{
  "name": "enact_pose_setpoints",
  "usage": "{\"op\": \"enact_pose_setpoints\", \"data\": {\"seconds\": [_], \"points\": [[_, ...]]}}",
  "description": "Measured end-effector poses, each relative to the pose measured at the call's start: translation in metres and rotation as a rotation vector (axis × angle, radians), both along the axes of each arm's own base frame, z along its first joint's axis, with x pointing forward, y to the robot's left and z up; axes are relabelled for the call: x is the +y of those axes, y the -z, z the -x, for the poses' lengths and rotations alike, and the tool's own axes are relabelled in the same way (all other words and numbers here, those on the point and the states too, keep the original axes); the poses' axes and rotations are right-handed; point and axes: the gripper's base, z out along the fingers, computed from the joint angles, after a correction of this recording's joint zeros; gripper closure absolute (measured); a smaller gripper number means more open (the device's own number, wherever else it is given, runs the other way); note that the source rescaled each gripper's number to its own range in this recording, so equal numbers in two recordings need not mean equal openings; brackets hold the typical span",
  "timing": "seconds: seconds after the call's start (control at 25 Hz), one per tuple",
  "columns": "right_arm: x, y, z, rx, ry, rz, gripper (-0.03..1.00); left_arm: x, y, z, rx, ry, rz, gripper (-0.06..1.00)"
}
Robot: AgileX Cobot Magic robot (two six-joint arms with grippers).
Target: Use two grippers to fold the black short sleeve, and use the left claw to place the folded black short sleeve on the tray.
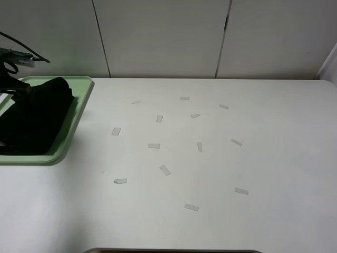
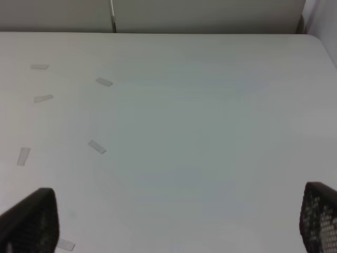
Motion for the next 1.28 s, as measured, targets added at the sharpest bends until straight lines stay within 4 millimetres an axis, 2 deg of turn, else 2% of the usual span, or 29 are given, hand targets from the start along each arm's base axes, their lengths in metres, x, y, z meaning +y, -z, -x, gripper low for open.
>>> {"op": "enact_pose_setpoints", "data": {"seconds": [0.2, 0.48, 0.84, 1.04, 1.28], "points": [[0.0, 0.0, 0.0, 0.0, 0.0, 0.0, -0.03, -0.012, -0.004, -0.004, -0.017, -0.015, 0.074, -0.05], [0.0, 0.0, 0.0, 0.0, 0.0, 0.0, -0.03, -0.048, -0.002, -0.008, -0.006, 0.065, 0.087, -0.05], [0.0, 0.0, 0.0, 0.0, 0.0, 0.0, -0.03, -0.078, 0.012, -0.003, 0.014, 0.072, 0.098, -0.05], [0.0, 0.0, 0.0, 0.0, 0.0, 0.0, -0.03, -0.105, 0.018, -0.002, -0.006, 0.113, 0.132, -0.05], [0.0, 0.0, 0.0, 0.0, 0.0, 0.0, -0.03, -0.12, 0.04, 0.01, -0.009, 0.106, 0.195, -0.05]]}}
